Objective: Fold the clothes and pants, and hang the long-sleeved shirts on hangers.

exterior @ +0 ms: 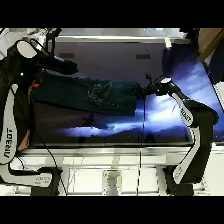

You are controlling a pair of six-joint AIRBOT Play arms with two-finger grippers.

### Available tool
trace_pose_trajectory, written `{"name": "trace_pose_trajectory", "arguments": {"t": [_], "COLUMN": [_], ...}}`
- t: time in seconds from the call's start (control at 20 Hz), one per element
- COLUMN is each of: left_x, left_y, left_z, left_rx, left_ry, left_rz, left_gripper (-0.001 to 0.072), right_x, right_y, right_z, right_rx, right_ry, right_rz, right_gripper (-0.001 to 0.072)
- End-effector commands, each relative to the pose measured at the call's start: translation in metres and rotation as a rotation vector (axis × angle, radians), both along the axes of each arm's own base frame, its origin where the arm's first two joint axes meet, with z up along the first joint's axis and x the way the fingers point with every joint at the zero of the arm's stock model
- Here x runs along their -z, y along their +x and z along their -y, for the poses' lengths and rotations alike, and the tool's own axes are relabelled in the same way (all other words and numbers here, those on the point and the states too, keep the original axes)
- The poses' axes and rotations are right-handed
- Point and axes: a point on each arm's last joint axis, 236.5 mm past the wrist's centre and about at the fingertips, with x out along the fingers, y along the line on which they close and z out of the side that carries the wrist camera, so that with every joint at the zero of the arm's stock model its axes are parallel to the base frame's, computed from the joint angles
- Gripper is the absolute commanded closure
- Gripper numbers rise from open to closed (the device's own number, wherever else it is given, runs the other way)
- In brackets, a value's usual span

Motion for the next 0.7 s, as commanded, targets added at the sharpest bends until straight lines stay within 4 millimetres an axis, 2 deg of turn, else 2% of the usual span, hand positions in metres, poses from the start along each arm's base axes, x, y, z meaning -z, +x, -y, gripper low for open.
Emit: {"name": "trace_pose_trajectory", "arguments": {"t": [0.0,0.1,0.15,0.25,0.35,0.45,0.5,0.6,0.65], "left_x": [0.011,0.025,0.034,0.047,0.059,0.076,0.086,0.115,0.132], "left_y": [0.003,-0.002,-0.009,-0.022,-0.039,-0.061,-0.073,-0.092,-0.102], "left_z": [-0.012,-0.014,-0.012,-0.005,0.014,0.046,0.066,0.113,0.137], "left_rx": [-0.011,-0.016,-0.003,0.007,0.053,0.132,0.176,0.249,0.282], "left_ry": [0.058,0.078,0.083,0.095,0.107,0.123,0.132,0.138,0.135], "left_rz": [-0.007,-0.066,-0.109,-0.175,-0.225,-0.264,-0.275,-0.258,-0.250], "left_gripper": [0.0694,0.0695,0.0695,0.0696,0.0696,0.0696,0.0696,0.0695,0.0695], "right_x": [-0.029,-0.061,-0.076,-0.097,-0.117,-0.141,-0.156,-0.180,-0.189], "right_y": [-0.025,-0.033,-0.037,-0.046,-0.069,-0.089,-0.090,-0.096,-0.101], "right_z": [-0.010,0.000,0.011,0.042,0.085,0.120,0.134,0.150,0.151], "right_rx": [-0.129,-0.173,-0.174,-0.175,-0.187,-0.173,-0.123,-0.075,-0.075], "right_ry": [0.051,0.055,0.025,-0.089,-0.228,-0.298,-0.307,-0.317,-0.320], "right_rz": [-0.022,0.000,0.011,0.034,0.017,0.003,0.025,0.061,0.071], "right_gripper": [0.0673,0.0673,0.0673,0.0673,0.0673,0.0674,0.0674,0.0673,0.0673]}}
